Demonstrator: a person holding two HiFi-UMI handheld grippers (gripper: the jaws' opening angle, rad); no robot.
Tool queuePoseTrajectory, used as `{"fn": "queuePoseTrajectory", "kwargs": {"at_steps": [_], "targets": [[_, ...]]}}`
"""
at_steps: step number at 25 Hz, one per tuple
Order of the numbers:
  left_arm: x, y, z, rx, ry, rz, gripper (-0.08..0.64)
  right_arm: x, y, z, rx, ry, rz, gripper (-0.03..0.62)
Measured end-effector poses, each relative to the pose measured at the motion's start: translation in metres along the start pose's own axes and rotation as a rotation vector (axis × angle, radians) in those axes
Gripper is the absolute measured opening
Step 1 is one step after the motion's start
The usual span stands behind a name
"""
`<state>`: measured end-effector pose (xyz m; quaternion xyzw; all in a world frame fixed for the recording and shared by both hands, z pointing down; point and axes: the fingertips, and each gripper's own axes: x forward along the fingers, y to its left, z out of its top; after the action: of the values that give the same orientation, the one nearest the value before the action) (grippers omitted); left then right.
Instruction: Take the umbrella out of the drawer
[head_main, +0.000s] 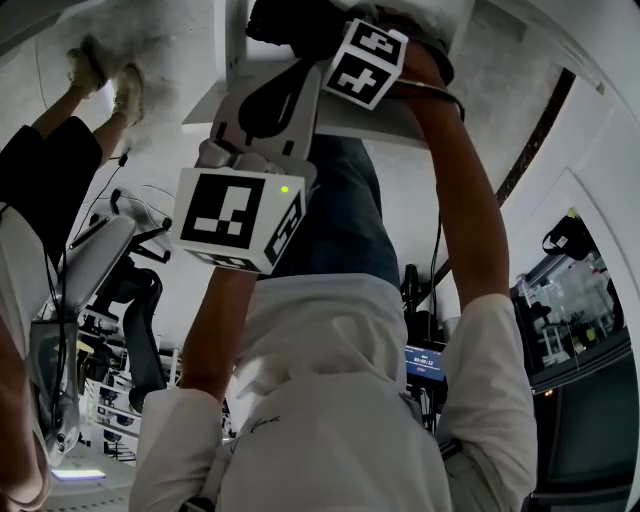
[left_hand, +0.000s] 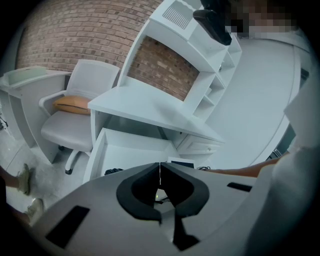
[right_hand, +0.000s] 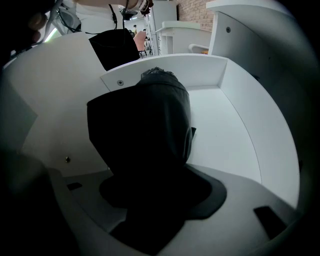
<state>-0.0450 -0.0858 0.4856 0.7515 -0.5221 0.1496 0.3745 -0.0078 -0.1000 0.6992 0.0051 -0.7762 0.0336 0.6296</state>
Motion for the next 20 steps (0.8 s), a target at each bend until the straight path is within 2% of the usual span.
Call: {"fn": "queuePoseTrajectory", "kwargs": {"at_steps": [9, 16, 20], "targets": [[-0.006, 0.01, 0.002, 0.0, 0.004, 0.02, 0.017, 0.0, 0.014, -0.002, -0.019, 0.023, 0.039, 0.245], [-0.012, 0.01, 0.009, -0.01, 0.004, 0.022, 0.017, -0.009, 0.013, -0.001, 0.0, 0.019, 0.036, 0.246], [-0.013, 0.009, 0.013, 0.028, 0.013, 0.037, 0.017, -0.016, 0.011, -0.001, 0.006, 0.015, 0.037, 0.247]]}}
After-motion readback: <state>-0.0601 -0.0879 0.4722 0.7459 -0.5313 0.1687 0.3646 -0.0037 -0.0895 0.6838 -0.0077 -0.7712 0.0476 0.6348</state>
